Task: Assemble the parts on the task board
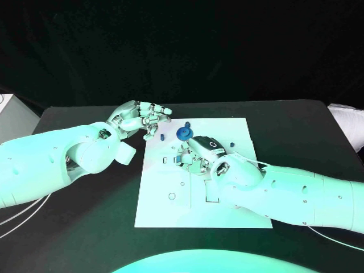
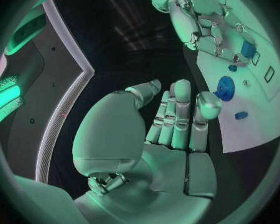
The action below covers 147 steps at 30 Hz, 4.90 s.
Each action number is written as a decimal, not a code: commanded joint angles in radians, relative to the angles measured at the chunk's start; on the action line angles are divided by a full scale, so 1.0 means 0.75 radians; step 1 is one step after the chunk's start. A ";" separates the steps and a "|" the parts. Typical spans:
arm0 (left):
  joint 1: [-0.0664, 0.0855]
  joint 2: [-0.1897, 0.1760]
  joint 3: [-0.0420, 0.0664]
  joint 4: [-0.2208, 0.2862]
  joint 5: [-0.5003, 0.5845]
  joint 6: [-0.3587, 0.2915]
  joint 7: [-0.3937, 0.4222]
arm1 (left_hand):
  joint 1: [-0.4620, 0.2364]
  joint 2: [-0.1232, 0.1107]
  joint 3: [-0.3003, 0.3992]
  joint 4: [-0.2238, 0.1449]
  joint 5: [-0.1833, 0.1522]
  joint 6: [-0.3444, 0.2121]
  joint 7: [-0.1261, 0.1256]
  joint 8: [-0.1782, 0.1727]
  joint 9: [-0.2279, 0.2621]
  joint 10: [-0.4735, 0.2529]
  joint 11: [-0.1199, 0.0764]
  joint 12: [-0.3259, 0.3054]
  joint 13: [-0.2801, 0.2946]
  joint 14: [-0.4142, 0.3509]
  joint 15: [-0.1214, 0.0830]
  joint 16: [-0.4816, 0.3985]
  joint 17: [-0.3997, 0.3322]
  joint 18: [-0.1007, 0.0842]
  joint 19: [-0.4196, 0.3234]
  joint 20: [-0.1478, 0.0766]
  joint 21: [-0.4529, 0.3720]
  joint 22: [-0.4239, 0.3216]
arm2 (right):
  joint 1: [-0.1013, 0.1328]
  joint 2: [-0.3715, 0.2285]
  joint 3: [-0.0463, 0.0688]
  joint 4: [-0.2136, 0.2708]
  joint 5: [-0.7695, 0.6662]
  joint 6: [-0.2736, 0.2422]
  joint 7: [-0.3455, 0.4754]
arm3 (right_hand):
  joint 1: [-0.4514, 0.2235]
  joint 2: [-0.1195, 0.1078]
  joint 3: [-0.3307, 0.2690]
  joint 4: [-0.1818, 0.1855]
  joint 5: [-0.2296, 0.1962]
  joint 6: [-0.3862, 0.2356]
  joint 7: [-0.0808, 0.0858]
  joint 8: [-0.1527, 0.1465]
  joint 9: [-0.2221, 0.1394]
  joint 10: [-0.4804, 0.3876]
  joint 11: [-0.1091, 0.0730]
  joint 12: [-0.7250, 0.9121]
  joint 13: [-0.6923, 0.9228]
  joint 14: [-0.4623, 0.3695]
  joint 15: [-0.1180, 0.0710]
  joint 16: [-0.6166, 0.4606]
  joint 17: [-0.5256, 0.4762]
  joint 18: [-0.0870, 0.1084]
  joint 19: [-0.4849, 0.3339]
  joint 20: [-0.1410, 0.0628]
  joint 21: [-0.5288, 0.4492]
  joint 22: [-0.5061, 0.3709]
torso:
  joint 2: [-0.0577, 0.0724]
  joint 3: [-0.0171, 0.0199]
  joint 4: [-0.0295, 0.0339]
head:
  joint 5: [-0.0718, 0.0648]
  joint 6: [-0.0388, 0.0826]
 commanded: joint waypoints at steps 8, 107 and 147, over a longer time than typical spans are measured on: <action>0.001 0.002 0.001 0.002 -0.001 0.023 0.006 | -0.013 0.001 0.008 0.003 0.003 -0.006 0.000 0.001 0.002 -0.011 0.001 0.006 0.001 -0.005 0.003 -0.002 0.001 -0.002 -0.004 0.002 0.002 0.001 | -0.005 0.000 -0.004 -0.004 -0.008 0.046 0.005 | -0.009 -0.012 -0.006 0.009 0.004 -0.021 0.004 -0.001 -0.003 0.137 0.000 0.005 0.351 0.120 -0.004 -0.010 0.255 -0.009 0.140 -0.011 0.007 0.351 | 0.000 0.0001 0.0005 | 0.000 -0.001; 0.012 0.030 0.001 -0.038 -0.575 0.179 -0.805 | -0.224 -0.014 -0.017 0.187 0.003 0.002 -0.082 0.365 0.229 -0.090 -0.085 0.980 0.621 0.427 -0.064 0.759 0.937 -0.068 0.238 -0.058 0.194 0.314 | 0.272 -0.355 0.042 0.161 0.750 -0.027 0.487 | 0.062 0.051 -0.236 0.092 -0.031 -0.195 0.063 -0.052 -0.009 0.046 0.053 -0.125 0.260 0.112 0.043 -0.028 0.230 0.020 0.088 0.033 -0.107 0.269 | -0.060 0.0108 -0.0214 | 0.018 0.005; 0.179 0.416 -0.078 -0.272 -0.802 0.530 -1.334 | -0.386 -0.007 -0.163 0.334 0.005 -0.049 -0.105 0.523 0.426 -0.081 -0.101 1.093 0.714 0.453 -0.077 0.798 1.000 -0.083 0.285 -0.071 0.224 0.381 | 0.376 -0.352 0.044 -0.027 0.875 0.107 0.399 | 0.023 0.047 -0.244 0.095 -0.032 -0.214 0.065 -0.052 -0.011 0.034 0.055 -0.141 0.248 0.109 0.044 -0.032 0.222 0.026 0.077 0.034 -0.132 0.252 | -0.070 0.0172 -0.0134 | 0.040 -0.039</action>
